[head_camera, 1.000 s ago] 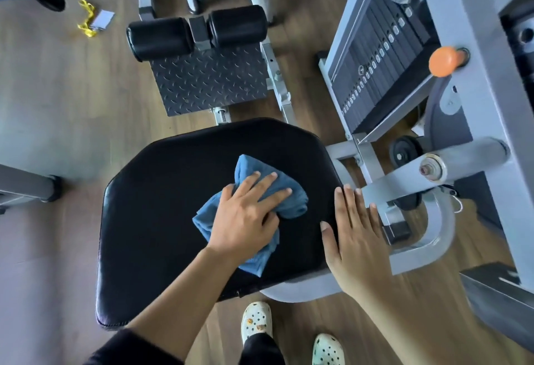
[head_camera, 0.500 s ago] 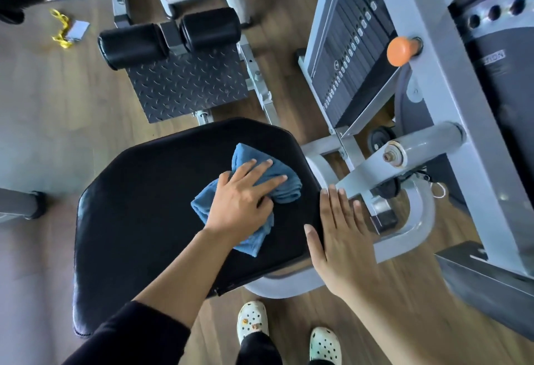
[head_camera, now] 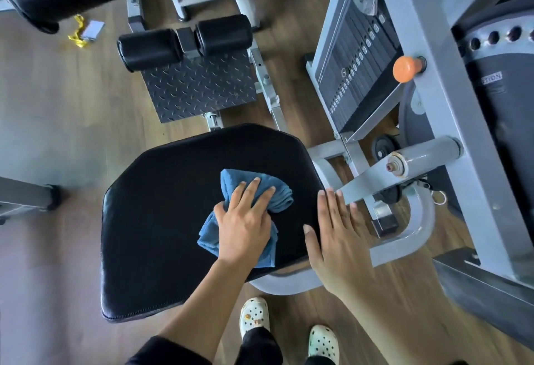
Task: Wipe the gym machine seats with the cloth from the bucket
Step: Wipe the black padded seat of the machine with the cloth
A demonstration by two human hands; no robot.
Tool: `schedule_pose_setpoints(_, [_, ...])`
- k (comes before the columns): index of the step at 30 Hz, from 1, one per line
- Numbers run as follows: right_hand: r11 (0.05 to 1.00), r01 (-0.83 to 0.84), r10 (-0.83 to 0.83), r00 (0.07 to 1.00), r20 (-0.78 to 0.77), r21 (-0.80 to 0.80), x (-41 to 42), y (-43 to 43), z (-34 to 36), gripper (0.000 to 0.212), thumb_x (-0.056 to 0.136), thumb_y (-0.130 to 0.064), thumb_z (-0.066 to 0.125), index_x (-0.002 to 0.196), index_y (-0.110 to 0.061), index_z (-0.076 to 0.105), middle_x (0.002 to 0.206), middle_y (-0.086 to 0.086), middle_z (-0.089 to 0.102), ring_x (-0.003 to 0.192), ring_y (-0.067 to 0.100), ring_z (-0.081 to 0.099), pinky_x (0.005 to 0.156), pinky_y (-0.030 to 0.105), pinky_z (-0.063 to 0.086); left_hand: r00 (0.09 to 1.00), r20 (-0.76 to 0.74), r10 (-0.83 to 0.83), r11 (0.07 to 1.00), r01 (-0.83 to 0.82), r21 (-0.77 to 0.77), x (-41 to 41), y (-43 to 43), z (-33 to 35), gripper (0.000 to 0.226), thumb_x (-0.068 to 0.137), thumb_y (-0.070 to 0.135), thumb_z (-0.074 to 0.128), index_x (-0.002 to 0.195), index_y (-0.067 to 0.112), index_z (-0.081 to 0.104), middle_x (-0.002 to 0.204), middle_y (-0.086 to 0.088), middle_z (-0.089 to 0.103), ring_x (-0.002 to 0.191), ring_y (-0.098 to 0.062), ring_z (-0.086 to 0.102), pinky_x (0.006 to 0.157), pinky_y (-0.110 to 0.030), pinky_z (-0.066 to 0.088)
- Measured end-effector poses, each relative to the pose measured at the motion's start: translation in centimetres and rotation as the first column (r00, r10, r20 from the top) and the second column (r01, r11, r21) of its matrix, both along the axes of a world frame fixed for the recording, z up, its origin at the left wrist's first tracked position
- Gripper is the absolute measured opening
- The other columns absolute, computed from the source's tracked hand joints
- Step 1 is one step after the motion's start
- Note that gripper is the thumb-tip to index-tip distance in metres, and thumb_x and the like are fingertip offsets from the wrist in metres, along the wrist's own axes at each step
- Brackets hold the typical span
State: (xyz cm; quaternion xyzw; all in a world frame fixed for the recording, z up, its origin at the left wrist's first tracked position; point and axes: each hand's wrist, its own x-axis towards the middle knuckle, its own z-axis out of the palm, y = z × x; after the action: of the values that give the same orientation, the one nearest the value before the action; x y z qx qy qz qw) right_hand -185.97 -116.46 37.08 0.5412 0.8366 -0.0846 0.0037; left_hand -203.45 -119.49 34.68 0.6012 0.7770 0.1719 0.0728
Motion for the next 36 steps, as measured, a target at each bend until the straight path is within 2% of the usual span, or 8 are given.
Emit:
schedule_pose_setpoints(5, [0.998,-0.061,0.061,0.998,-0.030,-0.002,-2.4,-0.1,2.5,0.064,0.098,-0.044,0.020,0.148,-0.004,0.026,0.155,0.014,0.022,0.144,0.025,0.017,0.117,0.041,0.012,0.986,0.035,0.162,0.986,-0.161,-0.040,-1.8,-2.6,2.1,0.041,0.085,0.024,0.040,0.117,0.023,0.065,0.129,-0.002,0.058,0.117,-0.020,0.050,0.075,-0.044,0.041])
schedule_pose_setpoints(7, [0.997,-0.078,0.078,0.996,-0.040,-0.010,-3.6,0.1,3.7,0.064,0.098,-0.045,0.020,0.149,-0.006,0.024,0.155,0.013,0.020,0.144,0.025,0.016,0.118,0.042,0.013,0.975,0.035,0.220,0.975,-0.219,-0.040,-2.9,-3.3,3.5,0.040,0.085,0.023,0.042,0.118,0.023,0.065,0.130,-0.002,0.058,0.118,-0.020,0.049,0.076,-0.043,0.039])
schedule_pose_setpoints(11, [0.989,-0.145,0.144,0.988,-0.053,-0.013,-5.5,-0.2,6.9,0.061,0.098,-0.042,0.024,0.149,-0.009,0.025,0.152,0.014,0.029,0.142,0.030,0.022,0.116,0.049,0.020,0.959,0.031,0.282,0.959,-0.282,-0.021,-4.6,-4.8,7.0,0.038,0.084,0.020,0.051,0.119,0.022,0.064,0.130,-0.004,0.057,0.119,-0.023,0.050,0.079,-0.044,0.038])
schedule_pose_setpoints(17, [0.972,-0.236,0.234,0.968,-0.089,-0.015,-6.9,-2.4,12.2,0.058,0.098,-0.042,0.023,0.148,-0.013,0.029,0.150,0.011,0.035,0.142,0.030,0.026,0.115,0.050,0.021,0.942,0.028,0.336,0.940,-0.337,0.055,-4.6,-9.6,12.2,0.037,0.083,0.016,0.054,0.118,0.021,0.064,0.129,-0.004,0.058,0.118,-0.022,0.050,0.077,-0.041,0.038])
schedule_pose_setpoints(24, [0.906,-0.423,0.420,0.903,-0.090,-0.017,-7.8,-6.4,16.7,0.061,0.097,-0.045,0.022,0.143,-0.010,0.039,0.147,0.012,0.039,0.139,0.031,0.031,0.114,0.053,0.023,0.863,0.058,0.502,0.859,-0.505,0.084,-2.3,-17.5,16.9,0.041,0.085,0.026,0.040,0.117,0.023,0.065,0.127,-0.003,0.060,0.115,-0.019,0.048,0.075,-0.040,0.038])
schedule_pose_setpoints(30, [0.727,-0.687,0.683,0.725,-0.089,-0.020,-6.6,-12.4,18.5,0.065,0.096,-0.048,0.017,0.144,-0.011,0.038,0.149,0.012,0.037,0.141,0.029,0.028,0.115,0.051,0.021,0.693,0.041,0.719,0.685,-0.718,0.126,3.1,-25.3,19.3,0.039,0.086,0.028,0.042,0.117,0.026,0.066,0.127,-0.001,0.060,0.115,-0.018,0.050,0.076,-0.038,0.037])
schedule_pose_setpoints(32, [0.636,-0.771,0.767,0.637,-0.078,-0.034,-5.6,-14.9,18.9,0.066,0.094,-0.048,0.016,0.144,-0.011,0.038,0.149,0.011,0.036,0.141,0.028,0.028,0.115,0.050,0.020,0.598,0.051,0.800,0.586,-0.797,0.146,6.0,-28.3,20.0,0.039,0.085,0.027,0.042,0.116,0.025,0.066,0.127,-0.001,0.061,0.114,-0.015,0.047,0.075,-0.035,0.034])
schedule_pose_setpoints(36, [0.472,-0.880,0.877,0.474,-0.082,-0.042,-3.1,-20.6,19.4,0.062,0.093,-0.046,0.026,0.137,-0.009,0.049,0.142,0.013,0.047,0.134,0.030,0.040,0.113,0.048,0.020,0.390,0.071,0.918,0.376,-0.914,0.152,12.6,-34.7,20.8,0.040,0.081,0.028,0.042,0.115,0.026,0.066,0.126,-0.001,0.061,0.113,-0.014,0.047,0.074,-0.037,0.037])
